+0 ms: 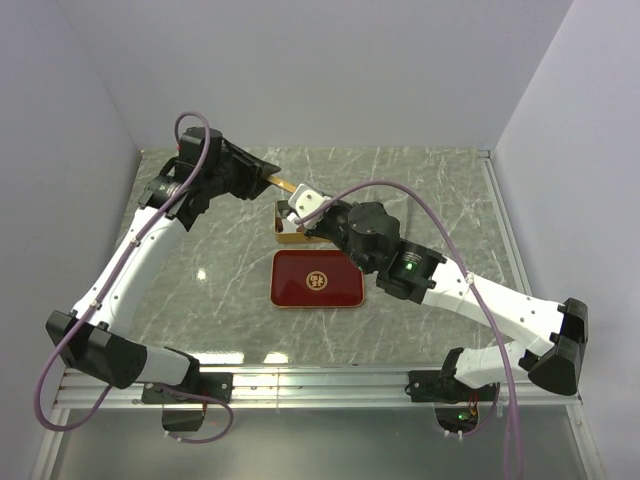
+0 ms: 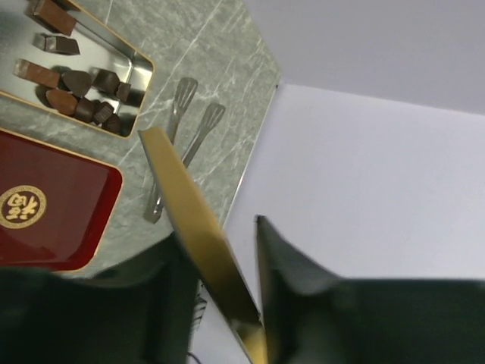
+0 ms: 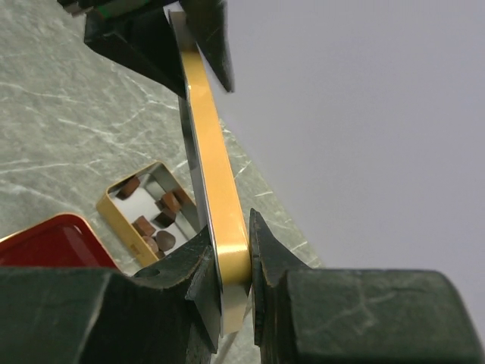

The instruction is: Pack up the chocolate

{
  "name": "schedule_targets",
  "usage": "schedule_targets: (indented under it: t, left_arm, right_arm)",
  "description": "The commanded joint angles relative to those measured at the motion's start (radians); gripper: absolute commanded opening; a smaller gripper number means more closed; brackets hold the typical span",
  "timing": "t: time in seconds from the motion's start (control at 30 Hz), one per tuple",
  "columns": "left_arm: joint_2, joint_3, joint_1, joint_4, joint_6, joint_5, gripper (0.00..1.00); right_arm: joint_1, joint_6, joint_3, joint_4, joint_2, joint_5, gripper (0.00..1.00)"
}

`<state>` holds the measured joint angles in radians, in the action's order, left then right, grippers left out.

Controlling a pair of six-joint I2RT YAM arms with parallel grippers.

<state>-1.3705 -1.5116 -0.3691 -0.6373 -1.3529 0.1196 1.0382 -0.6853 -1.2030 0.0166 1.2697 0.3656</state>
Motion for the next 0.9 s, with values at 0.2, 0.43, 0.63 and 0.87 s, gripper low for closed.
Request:
schedule_targets:
  t: [0.2,0.43,0.63,0.87]
  left_arm:
    - [0.016,0.042,-0.010,0.067,0.000,0.061,0.16]
    - [0.051,0.117,-0.010,0.148,-0.084,0.107,0.01]
    - [0.079,0.186,-0.010,0.260,-0.158,0.092,0.00]
    - [0.082,0.205,0.031,0.367,-0.170,0.017,0.00]
  right_arm:
    - [0.020,-0.075,0.013,0.193,0.025,0.093,0.18]
    - [0.020,-0.092,0.074,0.301,0.048,0.179,0.39]
    - [0.020,-0.045,0.115,0.309,0.023,0.205,0.61]
    - [0.023,0.075,0.201,0.218,-0.125,0.173,0.63]
